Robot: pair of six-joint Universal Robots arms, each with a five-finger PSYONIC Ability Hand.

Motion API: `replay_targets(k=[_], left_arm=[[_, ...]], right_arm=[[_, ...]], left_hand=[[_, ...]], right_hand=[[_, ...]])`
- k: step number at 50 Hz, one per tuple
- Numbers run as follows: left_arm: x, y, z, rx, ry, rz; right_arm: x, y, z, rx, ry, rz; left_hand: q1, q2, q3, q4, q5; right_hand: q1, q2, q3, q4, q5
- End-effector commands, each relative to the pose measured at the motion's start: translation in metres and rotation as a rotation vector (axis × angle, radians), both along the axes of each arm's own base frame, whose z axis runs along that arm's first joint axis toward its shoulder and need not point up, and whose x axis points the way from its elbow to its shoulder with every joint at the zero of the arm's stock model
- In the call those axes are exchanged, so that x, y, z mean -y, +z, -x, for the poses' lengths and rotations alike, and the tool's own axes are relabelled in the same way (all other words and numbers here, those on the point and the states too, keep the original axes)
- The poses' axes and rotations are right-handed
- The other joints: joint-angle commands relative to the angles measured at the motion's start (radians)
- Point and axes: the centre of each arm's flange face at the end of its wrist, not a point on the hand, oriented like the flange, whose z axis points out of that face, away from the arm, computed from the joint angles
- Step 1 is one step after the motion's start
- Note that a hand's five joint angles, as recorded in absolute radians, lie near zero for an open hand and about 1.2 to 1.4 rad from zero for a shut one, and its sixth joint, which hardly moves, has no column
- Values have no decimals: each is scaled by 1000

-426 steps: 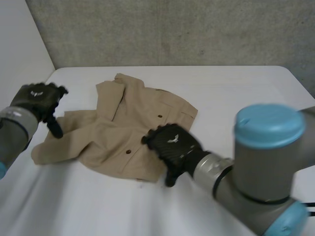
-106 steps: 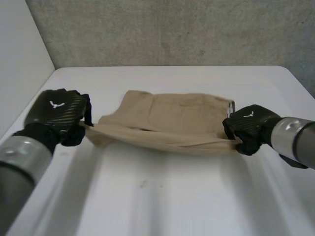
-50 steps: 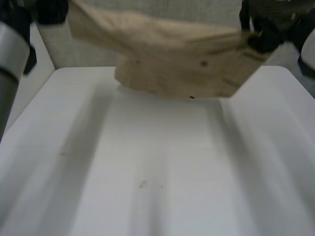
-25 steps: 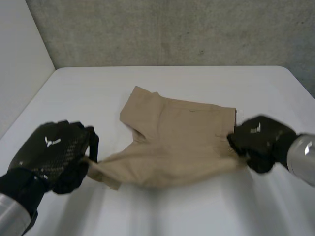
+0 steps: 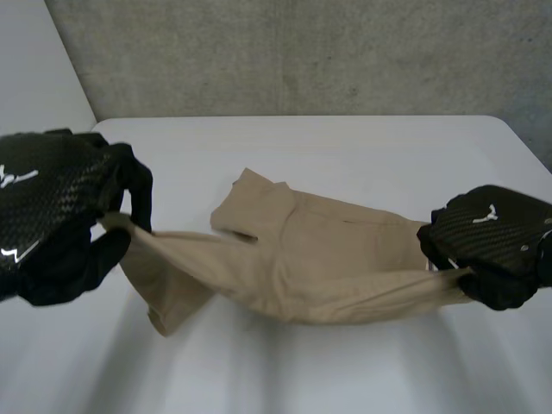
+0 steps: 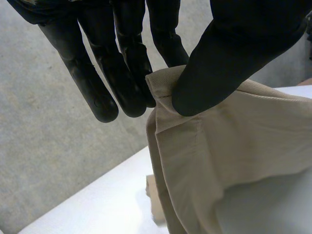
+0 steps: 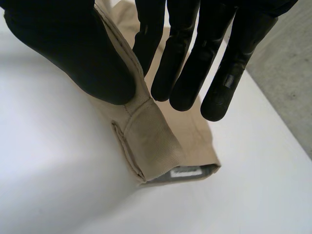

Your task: Fold the shorts.

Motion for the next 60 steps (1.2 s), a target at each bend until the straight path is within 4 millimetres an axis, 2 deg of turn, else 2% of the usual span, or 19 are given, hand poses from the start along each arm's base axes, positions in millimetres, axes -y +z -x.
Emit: replay_targets(k=[1,6,9,10,16,19,20,21,26,29,32,39,41,53,55,56,57,58,60], left_arm=[[39,-24,17,7,3,-12],[80,-59,35,27,3,-50],[87,-64,39,28,3,-53],[113,-80,53,39,-3,-37],[173,-106,85,109,-14,86],[206,-115,106,135,-21,172],[213,-120,111,146,-24,181],[221,-126,115,156,-26,188],[265,-158,140,163,-28,225],[285,-175,150,153,-23,248],[297,-188,156,147,-18,264],[321,-212,163,140,-1,337],[326,-214,163,135,10,378],[329,-230,170,101,-41,468],[326,-234,171,105,-62,464],[323,-235,170,108,-75,467],[322,-232,171,106,-79,475],[320,-228,171,101,-78,489],[319,-209,171,80,-64,550]], right_arm=[[10,-7,3,28,-5,-25],[39,-46,1,10,-13,-126],[50,-60,-1,-1,-16,-152],[53,-63,-2,-5,-18,-155],[85,-84,-11,-28,-54,-145],[112,-91,-16,-12,-121,-110],[112,-91,-16,-12,-122,-109],[138,-102,-18,-15,-176,-54],[163,-113,-22,-15,-215,27],[180,-121,-38,-3,-221,153],[195,-129,-49,17,-234,264],[204,-137,-59,39,-227,355],[209,-143,-71,59,-203,423],[215,-172,-76,-66,-147,498],[218,-170,-76,-67,-161,506],[219,-168,-75,-68,-173,511],[222,-161,-74,-65,-198,528],[223,-157,-73,-62,-214,536],[226,-132,-71,-15,-260,579]], left_hand=[[276,197,204,192,244],[276,197,204,192,244],[276,197,204,192,244],[276,197,204,192,244],[276,197,204,192,244],[276,197,204,192,244],[276,197,204,192,244],[276,197,204,192,244],[276,197,204,192,244],[276,197,204,192,244],[276,197,204,192,244],[276,197,204,192,244],[276,197,204,192,244],[276,197,204,192,244],[276,197,204,192,244],[-310,-389,-383,-395,-343],[-665,-744,-737,-749,-697],[-945,-1024,-1018,-1030,-978],[-919,-998,-991,-1003,-951]], right_hand=[[442,219,215,206,223],[442,219,215,206,223],[442,219,215,206,223],[442,219,215,206,223],[442,219,215,206,223],[442,219,215,206,223],[442,219,215,206,223],[442,219,215,206,223],[442,219,215,206,223],[442,219,215,206,223],[442,219,215,206,223],[442,219,215,206,223],[442,219,215,206,223],[442,219,215,206,223],[-62,-285,-289,-298,-280],[-397,-619,-623,-633,-615],[-780,-1003,-1007,-1016,-998],[-780,-1003,-1007,-1016,-998],[-780,-1003,-1007,-1016,-998]])
